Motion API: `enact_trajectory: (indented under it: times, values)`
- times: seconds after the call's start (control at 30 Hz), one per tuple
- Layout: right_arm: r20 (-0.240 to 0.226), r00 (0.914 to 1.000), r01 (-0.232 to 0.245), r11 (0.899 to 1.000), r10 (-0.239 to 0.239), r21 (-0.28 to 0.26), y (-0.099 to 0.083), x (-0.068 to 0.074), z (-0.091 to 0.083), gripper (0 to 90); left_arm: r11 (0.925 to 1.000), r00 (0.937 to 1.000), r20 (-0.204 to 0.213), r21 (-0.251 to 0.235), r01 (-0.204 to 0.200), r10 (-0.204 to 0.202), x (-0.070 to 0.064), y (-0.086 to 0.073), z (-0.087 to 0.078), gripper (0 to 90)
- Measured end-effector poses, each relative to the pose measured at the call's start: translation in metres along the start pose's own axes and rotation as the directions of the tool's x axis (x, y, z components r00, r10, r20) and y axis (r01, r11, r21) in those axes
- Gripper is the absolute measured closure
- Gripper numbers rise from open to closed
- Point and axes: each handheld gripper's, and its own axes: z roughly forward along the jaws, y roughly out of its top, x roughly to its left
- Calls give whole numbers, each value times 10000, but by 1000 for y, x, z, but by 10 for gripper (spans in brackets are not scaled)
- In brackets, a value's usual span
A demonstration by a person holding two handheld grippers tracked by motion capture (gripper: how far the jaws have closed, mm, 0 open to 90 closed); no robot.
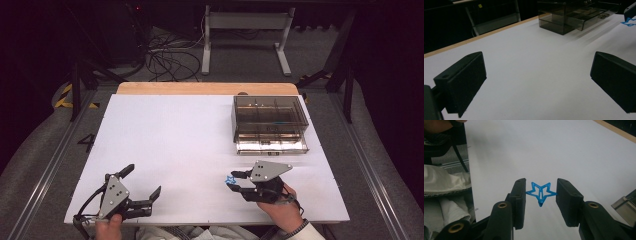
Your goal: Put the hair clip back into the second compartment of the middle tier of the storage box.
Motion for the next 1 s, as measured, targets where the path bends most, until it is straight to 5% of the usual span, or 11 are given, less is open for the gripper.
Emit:
enact_trajectory:
  times: [0.57,1.0]
  values:
    - [801,9944,-661,9968,695,-451,-6,-19,-17,612,9999,9997,220,4,-101,101,1,3,8,10]
    - [1746,9737,-1341,9877,1464,-800,-11,-37,-27,612,9999,9989,454,-47,-147,149,1,6,17,9]
